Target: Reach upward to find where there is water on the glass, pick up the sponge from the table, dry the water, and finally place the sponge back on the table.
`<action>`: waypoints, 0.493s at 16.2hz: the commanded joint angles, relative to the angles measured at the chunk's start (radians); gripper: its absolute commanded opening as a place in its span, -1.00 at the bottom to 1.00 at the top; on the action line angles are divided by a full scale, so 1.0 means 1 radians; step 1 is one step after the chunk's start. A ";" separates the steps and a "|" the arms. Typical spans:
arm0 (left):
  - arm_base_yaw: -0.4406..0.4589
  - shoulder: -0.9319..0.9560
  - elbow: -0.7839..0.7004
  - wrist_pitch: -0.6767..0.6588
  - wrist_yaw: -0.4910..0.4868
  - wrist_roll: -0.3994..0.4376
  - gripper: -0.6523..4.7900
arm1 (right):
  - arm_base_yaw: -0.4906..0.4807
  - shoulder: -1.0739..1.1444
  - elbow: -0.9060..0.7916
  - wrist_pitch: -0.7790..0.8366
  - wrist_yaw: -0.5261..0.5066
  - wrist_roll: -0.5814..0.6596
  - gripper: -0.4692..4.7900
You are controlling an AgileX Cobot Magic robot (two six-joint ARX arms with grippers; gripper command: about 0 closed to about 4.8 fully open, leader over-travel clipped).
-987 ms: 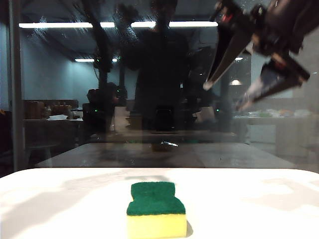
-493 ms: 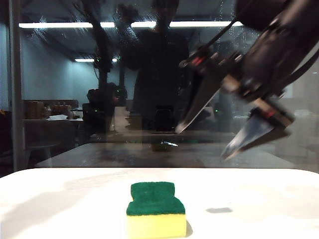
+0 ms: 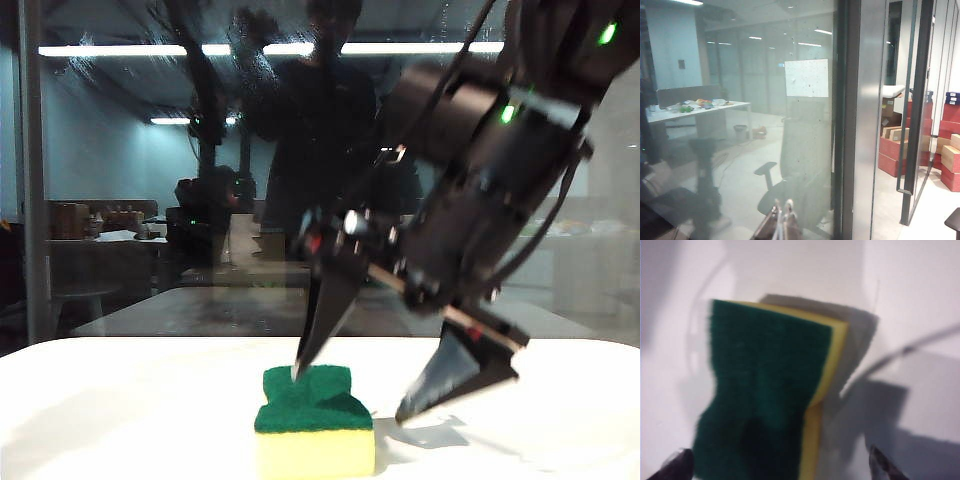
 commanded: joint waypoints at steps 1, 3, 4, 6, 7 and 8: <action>0.001 -0.005 0.005 0.010 0.003 0.001 -0.78 | 0.003 0.043 0.003 0.074 0.011 0.041 0.94; 0.001 -0.005 0.005 0.010 0.003 0.001 -0.78 | 0.004 0.080 0.003 0.104 0.027 0.080 0.94; 0.001 -0.005 0.005 0.010 0.003 0.001 -0.78 | 0.004 0.106 0.004 0.117 0.028 0.095 0.93; 0.001 -0.005 0.005 0.010 0.003 0.001 -0.78 | 0.004 0.132 0.004 0.112 0.027 0.105 0.92; 0.001 -0.005 0.005 0.010 0.003 0.001 -0.78 | 0.007 0.145 0.003 0.106 0.026 0.119 0.92; 0.001 -0.005 0.005 0.010 0.003 0.000 -0.78 | 0.011 0.151 0.003 0.098 0.026 0.120 0.92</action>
